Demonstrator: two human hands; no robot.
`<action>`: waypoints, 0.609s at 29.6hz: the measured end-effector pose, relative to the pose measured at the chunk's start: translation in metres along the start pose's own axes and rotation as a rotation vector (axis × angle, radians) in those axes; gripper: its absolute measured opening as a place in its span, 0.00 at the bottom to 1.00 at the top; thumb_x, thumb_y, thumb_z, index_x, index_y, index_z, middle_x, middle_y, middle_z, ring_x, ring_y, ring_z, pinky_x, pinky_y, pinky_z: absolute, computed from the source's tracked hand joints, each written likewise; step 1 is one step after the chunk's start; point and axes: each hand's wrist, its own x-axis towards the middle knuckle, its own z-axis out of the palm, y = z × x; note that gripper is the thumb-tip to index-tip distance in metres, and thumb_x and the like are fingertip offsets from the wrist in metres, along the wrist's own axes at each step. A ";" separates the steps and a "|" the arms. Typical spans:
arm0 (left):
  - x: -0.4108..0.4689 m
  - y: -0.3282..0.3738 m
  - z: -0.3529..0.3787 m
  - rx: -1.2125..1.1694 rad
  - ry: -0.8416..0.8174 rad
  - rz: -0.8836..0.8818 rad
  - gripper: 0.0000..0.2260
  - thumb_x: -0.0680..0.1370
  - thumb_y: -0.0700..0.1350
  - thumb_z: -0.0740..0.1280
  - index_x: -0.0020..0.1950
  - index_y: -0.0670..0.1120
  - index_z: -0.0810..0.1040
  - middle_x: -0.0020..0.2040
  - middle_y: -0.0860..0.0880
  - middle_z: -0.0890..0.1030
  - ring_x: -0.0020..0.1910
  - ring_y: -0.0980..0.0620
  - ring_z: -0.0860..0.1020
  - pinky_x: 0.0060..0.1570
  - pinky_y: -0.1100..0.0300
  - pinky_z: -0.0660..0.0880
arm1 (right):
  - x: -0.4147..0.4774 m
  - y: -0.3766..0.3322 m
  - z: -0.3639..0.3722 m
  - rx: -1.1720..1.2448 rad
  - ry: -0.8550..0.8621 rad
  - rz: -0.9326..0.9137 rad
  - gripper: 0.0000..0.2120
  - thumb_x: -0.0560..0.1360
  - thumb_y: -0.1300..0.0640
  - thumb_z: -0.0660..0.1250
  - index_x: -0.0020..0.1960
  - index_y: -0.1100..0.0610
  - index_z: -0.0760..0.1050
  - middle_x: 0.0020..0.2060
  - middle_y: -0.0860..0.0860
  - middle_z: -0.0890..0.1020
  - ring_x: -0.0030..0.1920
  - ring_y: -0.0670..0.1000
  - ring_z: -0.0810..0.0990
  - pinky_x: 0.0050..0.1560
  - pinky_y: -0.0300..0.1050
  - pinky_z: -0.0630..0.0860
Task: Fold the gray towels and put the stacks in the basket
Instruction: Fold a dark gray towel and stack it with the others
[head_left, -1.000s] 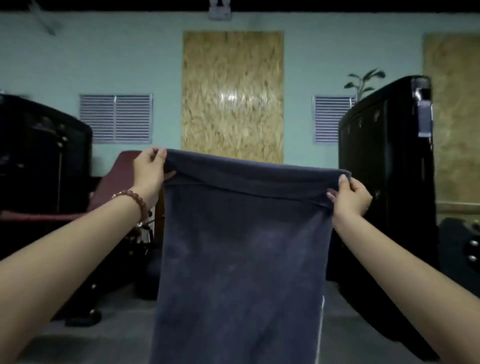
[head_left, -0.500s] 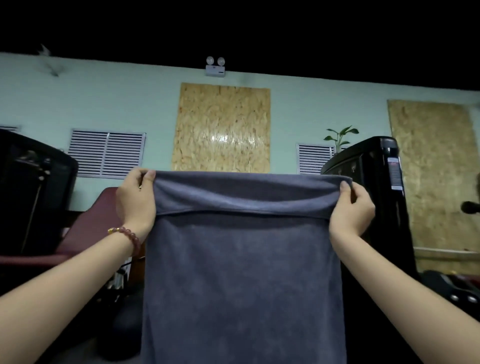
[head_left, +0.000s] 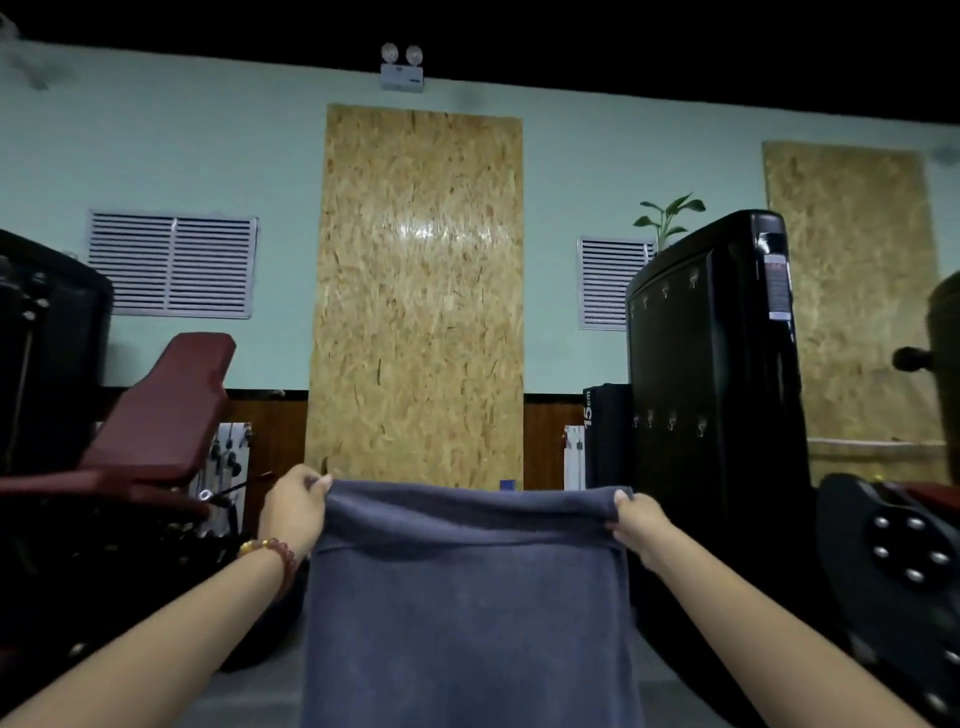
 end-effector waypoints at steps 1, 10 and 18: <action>-0.005 -0.014 0.009 0.005 -0.005 0.015 0.08 0.78 0.41 0.63 0.39 0.42 0.73 0.39 0.42 0.77 0.43 0.39 0.78 0.44 0.53 0.73 | 0.001 0.015 0.007 -0.017 -0.039 -0.019 0.17 0.82 0.56 0.53 0.66 0.64 0.68 0.53 0.61 0.76 0.56 0.61 0.76 0.60 0.55 0.73; -0.098 -0.130 0.038 -0.094 -0.067 -0.051 0.08 0.82 0.40 0.56 0.45 0.39 0.68 0.43 0.40 0.71 0.45 0.47 0.69 0.43 0.57 0.62 | -0.041 0.152 0.008 -0.068 -0.070 -0.257 0.08 0.81 0.61 0.54 0.55 0.61 0.71 0.49 0.57 0.75 0.52 0.56 0.75 0.52 0.47 0.71; -0.309 -0.296 0.028 0.002 -0.365 -0.231 0.10 0.80 0.42 0.60 0.39 0.44 0.70 0.46 0.39 0.67 0.39 0.50 0.70 0.41 0.57 0.76 | -0.169 0.409 -0.051 -0.285 -0.020 0.027 0.08 0.79 0.58 0.58 0.49 0.52 0.76 0.43 0.59 0.75 0.42 0.56 0.73 0.50 0.50 0.70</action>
